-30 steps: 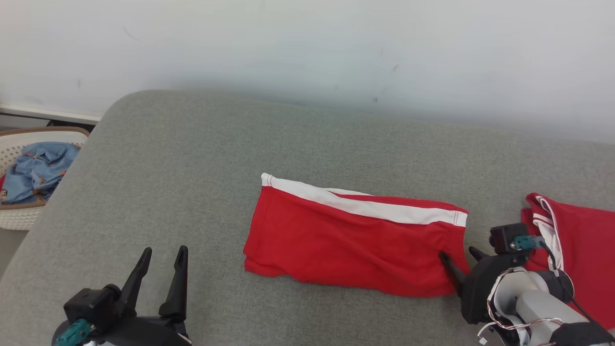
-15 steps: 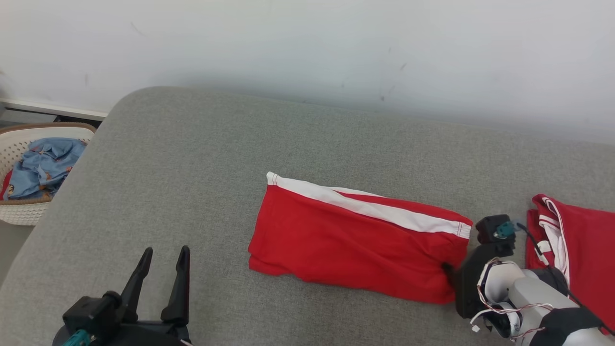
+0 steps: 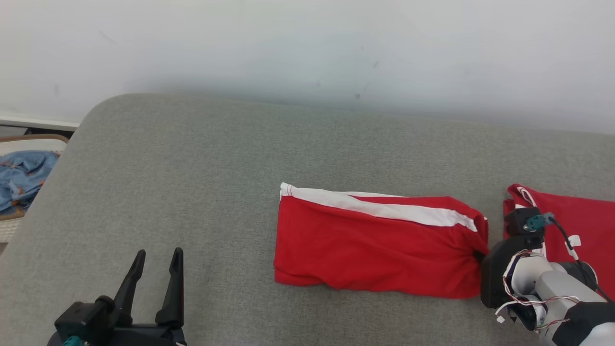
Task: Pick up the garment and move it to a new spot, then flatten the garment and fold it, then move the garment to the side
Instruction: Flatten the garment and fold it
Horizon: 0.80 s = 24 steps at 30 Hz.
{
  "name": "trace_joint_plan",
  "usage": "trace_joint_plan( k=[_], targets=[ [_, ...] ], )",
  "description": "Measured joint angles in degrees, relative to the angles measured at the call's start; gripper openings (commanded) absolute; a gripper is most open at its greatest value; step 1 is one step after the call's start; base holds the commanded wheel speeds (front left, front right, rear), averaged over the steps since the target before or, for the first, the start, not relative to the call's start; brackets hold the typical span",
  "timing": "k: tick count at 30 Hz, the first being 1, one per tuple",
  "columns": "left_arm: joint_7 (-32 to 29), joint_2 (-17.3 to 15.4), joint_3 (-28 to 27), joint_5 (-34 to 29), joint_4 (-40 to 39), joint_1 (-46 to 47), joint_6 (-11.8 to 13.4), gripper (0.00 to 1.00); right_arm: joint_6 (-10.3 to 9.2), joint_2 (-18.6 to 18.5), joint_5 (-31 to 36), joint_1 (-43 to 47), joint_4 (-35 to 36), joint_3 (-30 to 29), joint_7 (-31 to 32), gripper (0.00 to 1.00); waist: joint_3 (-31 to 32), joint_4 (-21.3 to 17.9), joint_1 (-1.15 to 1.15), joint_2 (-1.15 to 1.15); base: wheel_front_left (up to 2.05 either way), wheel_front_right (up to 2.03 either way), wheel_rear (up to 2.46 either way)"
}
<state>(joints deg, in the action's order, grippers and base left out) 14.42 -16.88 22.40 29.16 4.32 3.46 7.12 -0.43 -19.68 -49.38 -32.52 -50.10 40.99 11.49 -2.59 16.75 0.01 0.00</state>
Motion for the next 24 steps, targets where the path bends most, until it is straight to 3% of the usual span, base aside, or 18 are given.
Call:
trace_joint_plan(
  k=[6, 16, 24],
  targets=[
    [-0.22, 0.12, -0.29, -0.36, -0.41, -0.38, 0.00, 1.00, 0.75, 0.44, -0.54, -0.03, 0.26, -1.12, -1.63, 0.00, 0.33, -1.81, 0.00, 0.00, 0.00, 0.00, 0.00],
    [-1.30, 0.96, 0.07, -0.40, -0.15, -0.44, 0.00, 1.00, 4.97, 3.09, -4.57, 0.05, 6.72, -2.61, -2.63, 0.00, 0.82, -2.90, 0.00, 0.00, 0.00, 0.00, 0.00],
    [-1.87, 2.35, 1.07, -0.37, 0.59, -0.48, 0.00, 1.00, 6.06, 6.01, -6.94, 0.10, 12.76, -1.43, -0.31, 0.00, 2.09, -2.67, 0.00, 0.00, 0.00, 0.00, 0.00]
  ],
)
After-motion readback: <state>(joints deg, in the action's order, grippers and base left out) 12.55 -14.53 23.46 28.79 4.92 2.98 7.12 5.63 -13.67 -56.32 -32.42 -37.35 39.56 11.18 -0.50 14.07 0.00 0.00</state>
